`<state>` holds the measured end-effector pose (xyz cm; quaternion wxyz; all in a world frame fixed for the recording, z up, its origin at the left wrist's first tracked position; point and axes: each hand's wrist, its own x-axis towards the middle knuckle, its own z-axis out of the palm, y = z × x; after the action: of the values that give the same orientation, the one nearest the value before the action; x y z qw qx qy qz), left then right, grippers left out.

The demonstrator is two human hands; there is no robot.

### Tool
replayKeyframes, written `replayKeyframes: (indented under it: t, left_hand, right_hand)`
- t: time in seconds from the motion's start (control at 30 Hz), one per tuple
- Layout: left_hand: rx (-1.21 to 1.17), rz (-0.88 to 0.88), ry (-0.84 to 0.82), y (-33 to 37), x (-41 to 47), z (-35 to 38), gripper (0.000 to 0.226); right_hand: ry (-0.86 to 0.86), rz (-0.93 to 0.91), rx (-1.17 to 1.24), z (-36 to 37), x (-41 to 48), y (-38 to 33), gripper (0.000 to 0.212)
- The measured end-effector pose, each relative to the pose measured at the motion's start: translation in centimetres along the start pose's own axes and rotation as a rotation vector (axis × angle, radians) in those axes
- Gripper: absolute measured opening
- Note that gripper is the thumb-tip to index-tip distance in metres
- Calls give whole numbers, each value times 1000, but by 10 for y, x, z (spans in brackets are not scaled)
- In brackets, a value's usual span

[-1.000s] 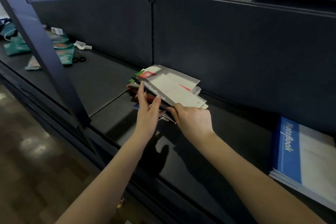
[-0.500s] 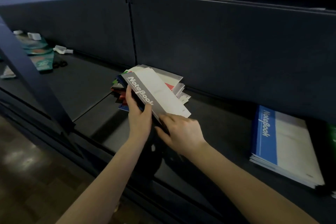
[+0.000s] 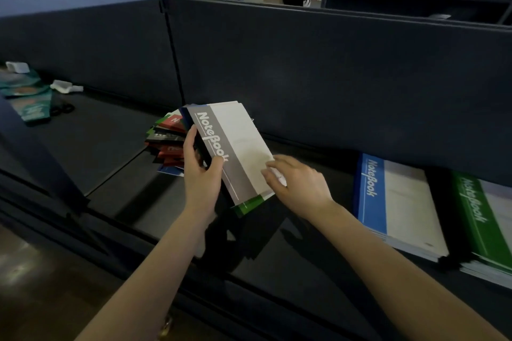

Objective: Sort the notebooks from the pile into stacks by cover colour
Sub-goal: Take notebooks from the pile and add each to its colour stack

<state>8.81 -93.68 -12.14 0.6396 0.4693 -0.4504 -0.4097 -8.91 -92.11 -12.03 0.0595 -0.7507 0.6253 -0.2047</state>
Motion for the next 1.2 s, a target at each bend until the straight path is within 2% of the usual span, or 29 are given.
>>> replayKeyframes:
  t: [0.27,0.47,0.57,0.7,0.77,1.2]
  left_hand:
    - [-36,-14,-215,6,-14,28,61]
    - [-41,7,-366,8,-30,64,61]
    - [-46,13,-451,9,-39,84,61]
    - [-55,-9,-550,8,-52,110,67]
    - [-72,-26,-586,7,-60,124,70]
    - [-124,-122,-752,10,-115,210,67]
  right_hand:
    - [44,246,459,-24,-10,24,62]
    - [114,381,525,-42,-32,47,76]
    - [191,503,661,-52,-43,66,80]
    - [309,605,936,-67,-65,94,66]
    - [366,634,1000,-76,-77,106,62]
    - [654,627,946,-121,-152,160,38]
